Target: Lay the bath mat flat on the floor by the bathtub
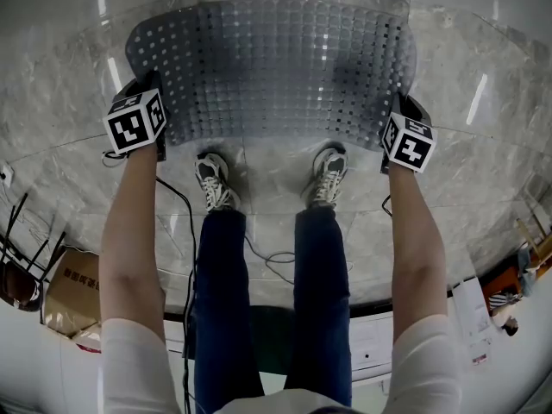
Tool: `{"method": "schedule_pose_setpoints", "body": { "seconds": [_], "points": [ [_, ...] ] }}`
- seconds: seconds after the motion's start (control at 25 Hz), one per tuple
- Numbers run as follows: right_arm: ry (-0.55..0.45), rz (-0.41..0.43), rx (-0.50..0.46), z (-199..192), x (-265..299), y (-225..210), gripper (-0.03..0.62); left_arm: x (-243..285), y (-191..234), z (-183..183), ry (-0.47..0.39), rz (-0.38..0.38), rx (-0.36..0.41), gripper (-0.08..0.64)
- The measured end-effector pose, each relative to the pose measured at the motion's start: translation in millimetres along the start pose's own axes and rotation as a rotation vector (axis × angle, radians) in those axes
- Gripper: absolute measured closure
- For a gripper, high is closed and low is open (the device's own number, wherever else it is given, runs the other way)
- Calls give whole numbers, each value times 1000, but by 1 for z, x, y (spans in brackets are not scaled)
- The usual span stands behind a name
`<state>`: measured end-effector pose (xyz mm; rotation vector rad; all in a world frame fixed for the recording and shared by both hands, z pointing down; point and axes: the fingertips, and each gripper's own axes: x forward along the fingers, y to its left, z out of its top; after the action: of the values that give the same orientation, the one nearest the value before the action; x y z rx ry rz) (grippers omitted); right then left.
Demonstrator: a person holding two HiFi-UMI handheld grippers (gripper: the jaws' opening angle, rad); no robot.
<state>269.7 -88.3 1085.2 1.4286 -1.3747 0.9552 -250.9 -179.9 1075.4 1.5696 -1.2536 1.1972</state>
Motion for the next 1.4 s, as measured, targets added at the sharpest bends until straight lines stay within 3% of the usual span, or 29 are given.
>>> {"method": "schedule_pose_setpoints", "body": {
  "seconds": [0.52, 0.68, 0.84, 1.04, 1.4],
  "points": [
    [111, -48, 35, -27, 36, -20, 546, 29, 17, -8, 0, 14, -44, 514],
    [128, -65, 31, -23, 35, -21, 532, 30, 25, -8, 4, 37, -79, 425],
    [157, -75, 64, -27, 37, -23, 518, 29, 29, -10, 13, 46, -98, 425],
    [163, -138, 44, -23, 37, -32, 444, 29, 34, -11, 16, 53, -126, 407],
    [159, -101, 70, -10, 38, -24, 416, 26, 45, -16, 3, 46, -188, 374]
  ]
}}
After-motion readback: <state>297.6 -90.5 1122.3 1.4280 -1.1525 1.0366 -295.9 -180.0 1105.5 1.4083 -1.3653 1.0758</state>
